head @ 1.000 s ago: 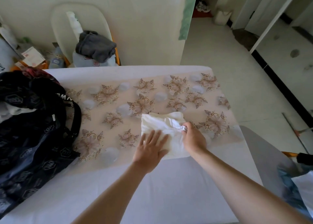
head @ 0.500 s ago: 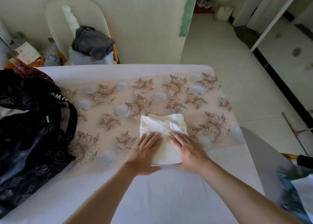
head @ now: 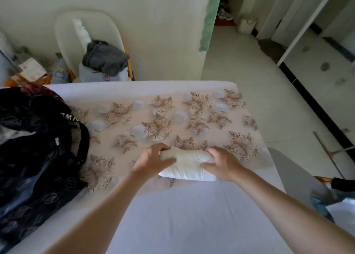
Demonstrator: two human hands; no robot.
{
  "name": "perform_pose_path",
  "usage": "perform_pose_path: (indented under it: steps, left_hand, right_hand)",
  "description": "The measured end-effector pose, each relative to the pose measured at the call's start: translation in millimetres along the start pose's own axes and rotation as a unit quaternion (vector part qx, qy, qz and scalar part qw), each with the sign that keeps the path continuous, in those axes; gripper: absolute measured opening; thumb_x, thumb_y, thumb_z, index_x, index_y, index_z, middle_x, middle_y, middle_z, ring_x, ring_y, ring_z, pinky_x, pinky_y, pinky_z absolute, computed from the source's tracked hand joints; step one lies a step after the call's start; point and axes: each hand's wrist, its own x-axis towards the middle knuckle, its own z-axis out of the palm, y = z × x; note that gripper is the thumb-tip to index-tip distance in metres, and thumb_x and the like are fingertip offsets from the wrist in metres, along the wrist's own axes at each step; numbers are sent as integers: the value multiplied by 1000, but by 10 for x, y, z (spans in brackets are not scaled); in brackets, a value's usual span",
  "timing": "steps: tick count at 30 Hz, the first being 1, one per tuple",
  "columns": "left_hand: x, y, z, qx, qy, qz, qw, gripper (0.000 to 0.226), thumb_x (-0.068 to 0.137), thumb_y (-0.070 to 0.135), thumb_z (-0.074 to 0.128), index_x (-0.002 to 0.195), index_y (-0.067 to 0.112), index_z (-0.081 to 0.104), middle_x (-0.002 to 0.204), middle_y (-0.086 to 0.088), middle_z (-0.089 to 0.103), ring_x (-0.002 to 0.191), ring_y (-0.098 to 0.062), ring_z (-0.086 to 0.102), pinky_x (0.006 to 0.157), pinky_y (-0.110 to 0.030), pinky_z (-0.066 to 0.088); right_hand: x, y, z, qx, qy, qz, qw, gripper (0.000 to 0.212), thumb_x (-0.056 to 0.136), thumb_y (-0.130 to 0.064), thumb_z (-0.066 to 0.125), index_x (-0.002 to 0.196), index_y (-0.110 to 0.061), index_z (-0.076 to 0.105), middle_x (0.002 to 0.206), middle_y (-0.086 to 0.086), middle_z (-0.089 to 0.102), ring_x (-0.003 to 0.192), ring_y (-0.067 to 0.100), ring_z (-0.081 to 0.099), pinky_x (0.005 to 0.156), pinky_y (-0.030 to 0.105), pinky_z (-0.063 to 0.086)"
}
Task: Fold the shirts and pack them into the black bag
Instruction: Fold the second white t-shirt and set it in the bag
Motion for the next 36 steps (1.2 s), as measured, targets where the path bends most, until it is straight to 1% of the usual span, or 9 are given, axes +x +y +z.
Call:
perform_pose_path:
  steps: [4,8,10,15,19,22,25,30,36]
  left_hand:
    - [113,42,298,152,196,208,946,28,79,15,77,106,17,70,114,5,63,101,-20,59,81,-40,52]
    - [166,134,616,222,143,290,920,29,92,20,53,116,16,69,128,1,64,122,-22,56,105,-45,42]
    - [200,26,685,260,91,258,926,45,99,35,39,134,15,58,143,0,54,136,-23,45,114,-49,34]
    - [342,-124,704,265,19,208,941,60,102,49,24,147,15,44,155,-7,40,144,-23,33,118,-42,27]
    - [451,-114,735,190,-37,91,977,75,93,60,4,157,23,17,163,7,3,151,-8,-2,124,-35,4]
    - [503,-100,746,170,-57,33,983,70,97,57,11,158,23,7,162,8,-10,150,-9,-12,124,-39,3]
    - [514,41,665,61,-11,-111,992,64,100,40,38,157,25,12,164,1,9,147,-23,12,114,-46,30]
    - [617,270,447,-44,-1,-332,942,76,80,47,72,141,18,36,125,-8,51,99,-24,56,72,-33,51]
    - [766,348,222,-128,-106,-357,919,68,70,30,85,125,6,51,115,-10,63,104,-28,62,87,-36,54]
  right_hand:
    - [148,-15,76,-160,106,-25,981,56,86,-48,43,131,-19,60,125,5,58,115,28,55,96,41,43]
    - [259,-204,210,-157,118,-98,976,55,82,-8,50,136,-8,55,131,14,57,120,35,54,105,43,44]
    - [302,-233,276,-124,111,-98,981,52,90,-10,45,142,-5,50,137,14,56,125,34,53,110,42,41]
    - [414,-35,436,-153,82,-90,981,71,97,-57,26,149,-11,43,149,12,48,138,32,43,119,44,27]
    - [449,19,486,-124,89,-85,985,65,99,-56,26,151,-18,40,150,9,48,138,29,43,117,41,31]
    - [459,63,485,-103,80,-83,988,65,100,-58,21,153,-23,34,153,7,44,141,28,40,118,42,31]
    - [444,63,479,-98,70,-80,990,68,100,-60,10,155,-25,29,155,7,42,142,30,38,118,43,30]
    - [419,72,492,-94,68,-70,991,63,100,-57,20,155,-26,25,154,7,42,140,33,40,115,47,33]
    - [367,59,384,-18,82,-101,991,58,91,-45,40,143,-19,45,139,3,52,128,27,47,111,41,35]
